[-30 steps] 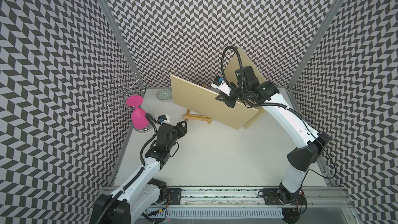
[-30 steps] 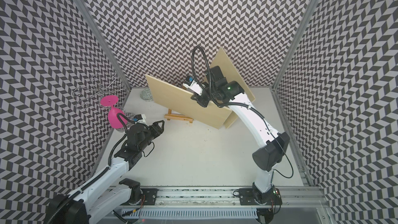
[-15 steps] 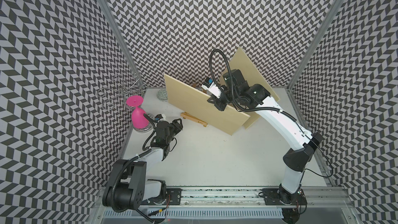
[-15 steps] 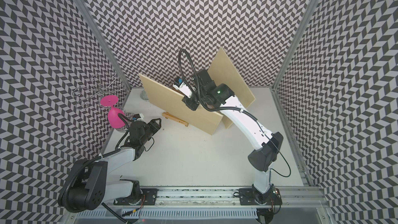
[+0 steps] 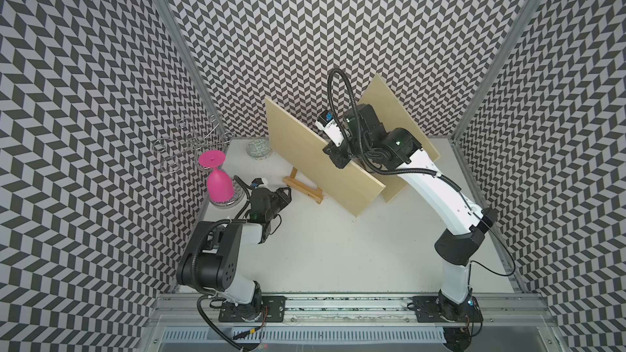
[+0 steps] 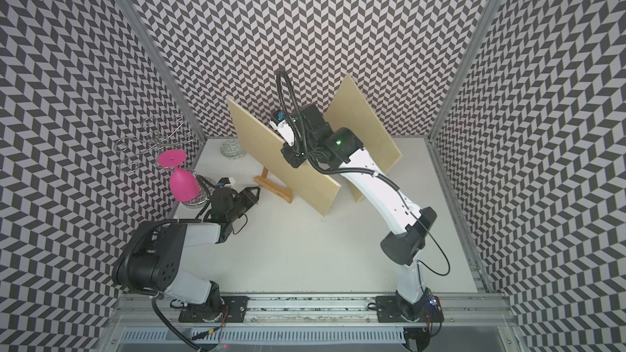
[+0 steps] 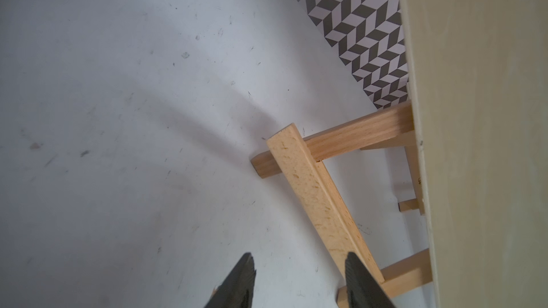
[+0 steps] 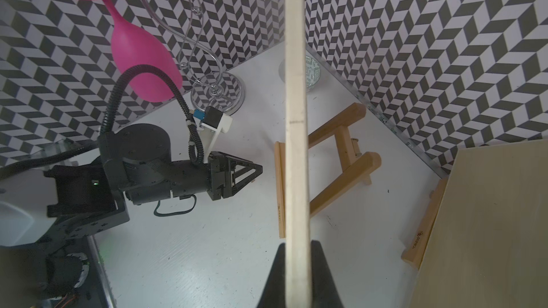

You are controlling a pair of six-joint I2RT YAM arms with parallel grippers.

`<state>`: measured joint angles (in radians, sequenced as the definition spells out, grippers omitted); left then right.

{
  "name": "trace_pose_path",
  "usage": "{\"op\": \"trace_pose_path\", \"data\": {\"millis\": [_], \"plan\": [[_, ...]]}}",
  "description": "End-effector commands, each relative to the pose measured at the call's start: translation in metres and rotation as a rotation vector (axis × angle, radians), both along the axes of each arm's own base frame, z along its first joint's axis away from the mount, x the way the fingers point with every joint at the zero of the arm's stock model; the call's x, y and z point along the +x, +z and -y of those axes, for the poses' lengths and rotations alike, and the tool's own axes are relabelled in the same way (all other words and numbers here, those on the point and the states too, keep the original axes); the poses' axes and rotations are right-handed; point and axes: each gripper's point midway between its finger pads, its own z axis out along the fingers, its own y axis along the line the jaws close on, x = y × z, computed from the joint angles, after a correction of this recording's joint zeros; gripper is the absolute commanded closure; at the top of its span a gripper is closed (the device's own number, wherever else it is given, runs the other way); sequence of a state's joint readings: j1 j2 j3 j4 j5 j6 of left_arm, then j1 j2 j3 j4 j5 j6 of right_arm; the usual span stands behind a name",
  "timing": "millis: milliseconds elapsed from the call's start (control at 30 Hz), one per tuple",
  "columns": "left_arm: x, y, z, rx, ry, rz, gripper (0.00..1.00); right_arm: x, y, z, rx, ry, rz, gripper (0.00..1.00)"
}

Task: Assemble the easel
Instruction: Place the drawing board on the easel.

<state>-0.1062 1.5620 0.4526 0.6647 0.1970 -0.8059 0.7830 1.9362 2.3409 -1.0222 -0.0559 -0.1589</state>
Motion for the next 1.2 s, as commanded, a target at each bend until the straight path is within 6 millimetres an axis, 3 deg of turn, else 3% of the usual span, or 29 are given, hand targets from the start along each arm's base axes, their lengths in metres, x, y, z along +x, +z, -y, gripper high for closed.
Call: {"op": "trace_pose_path", "data": {"millis": [0, 333, 500, 633, 767, 900, 1033, 1167], "plan": [[0.014, 0.013, 0.006, -0.019, -0.028, 0.059, 0.51, 0.013, 0.081, -0.012, 0.207, -0.041, 0.203, 1.0], [0.033, 0.011, 0.033, -0.016, -0.121, 0.074, 0.55, 0.019, 0.058, -0.018, 0.212, -0.073, 0.127, 1.0], [0.041, 0.017, 0.056, -0.026, -0.191, 0.114, 0.6, 0.003, 0.071, -0.022, 0.317, -0.107, 0.041, 1.0], [0.044, 0.018, 0.08, -0.067, -0.262, 0.137, 0.63, 0.01, 0.073, -0.012, 0.335, -0.204, 0.037, 1.0], [0.04, 0.028, 0.091, -0.108, -0.328, 0.197, 0.63, 0.013, 0.073, -0.01, 0.341, -0.228, 0.034, 1.0], [0.033, 0.031, 0.087, -0.133, -0.352, 0.21, 0.62, 0.024, 0.083, -0.005, 0.379, -0.272, 0.067, 1.0], [0.024, 0.025, 0.065, -0.137, -0.294, 0.177, 0.63, 0.037, 0.087, -0.007, 0.411, -0.27, 0.058, 1.0], [0.014, 0.03, 0.059, -0.113, -0.278, 0.177, 0.63, 0.048, 0.075, -0.01, 0.394, -0.268, 0.044, 1.0]]}}
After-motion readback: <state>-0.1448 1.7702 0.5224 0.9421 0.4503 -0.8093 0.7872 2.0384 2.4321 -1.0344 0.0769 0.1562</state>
